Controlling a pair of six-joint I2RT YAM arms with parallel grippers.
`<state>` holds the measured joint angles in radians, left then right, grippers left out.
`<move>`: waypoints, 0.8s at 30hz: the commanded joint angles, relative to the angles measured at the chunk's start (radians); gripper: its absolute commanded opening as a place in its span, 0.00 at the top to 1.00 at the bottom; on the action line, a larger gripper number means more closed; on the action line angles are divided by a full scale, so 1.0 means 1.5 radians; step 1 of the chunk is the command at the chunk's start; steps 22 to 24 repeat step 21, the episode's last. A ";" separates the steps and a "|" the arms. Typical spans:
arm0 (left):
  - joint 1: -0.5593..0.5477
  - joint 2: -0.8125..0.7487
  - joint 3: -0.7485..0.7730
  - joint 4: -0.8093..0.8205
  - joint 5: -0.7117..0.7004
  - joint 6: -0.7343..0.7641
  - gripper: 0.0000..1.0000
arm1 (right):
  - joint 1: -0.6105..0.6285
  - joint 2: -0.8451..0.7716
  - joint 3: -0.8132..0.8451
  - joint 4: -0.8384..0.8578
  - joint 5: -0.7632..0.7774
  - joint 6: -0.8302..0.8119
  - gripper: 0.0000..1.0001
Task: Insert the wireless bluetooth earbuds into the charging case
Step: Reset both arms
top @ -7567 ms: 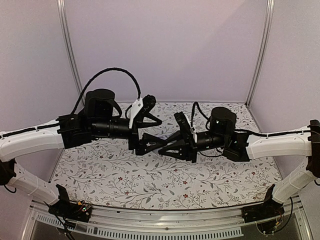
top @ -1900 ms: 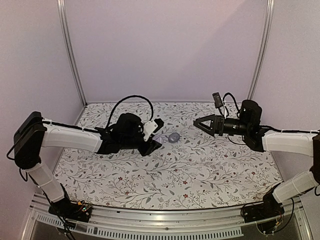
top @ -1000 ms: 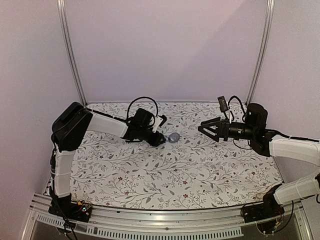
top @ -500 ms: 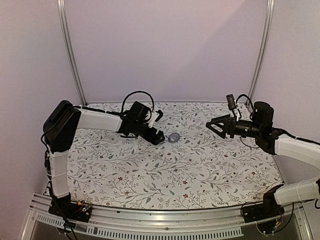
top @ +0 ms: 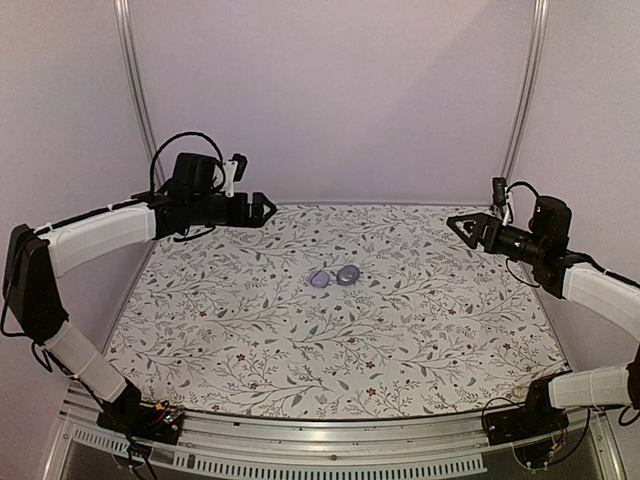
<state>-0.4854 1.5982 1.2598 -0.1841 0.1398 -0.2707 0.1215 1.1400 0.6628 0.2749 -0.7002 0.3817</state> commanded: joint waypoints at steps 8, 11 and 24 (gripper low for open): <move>0.015 -0.184 -0.289 0.098 -0.111 -0.135 0.00 | -0.012 0.014 -0.088 0.003 0.105 0.035 0.01; 0.018 -0.217 -0.347 0.131 -0.120 -0.147 0.00 | -0.011 0.009 -0.126 0.035 0.110 0.044 0.01; 0.027 -0.225 -0.353 0.142 -0.128 -0.158 0.00 | -0.012 0.002 -0.171 0.099 0.110 0.056 0.01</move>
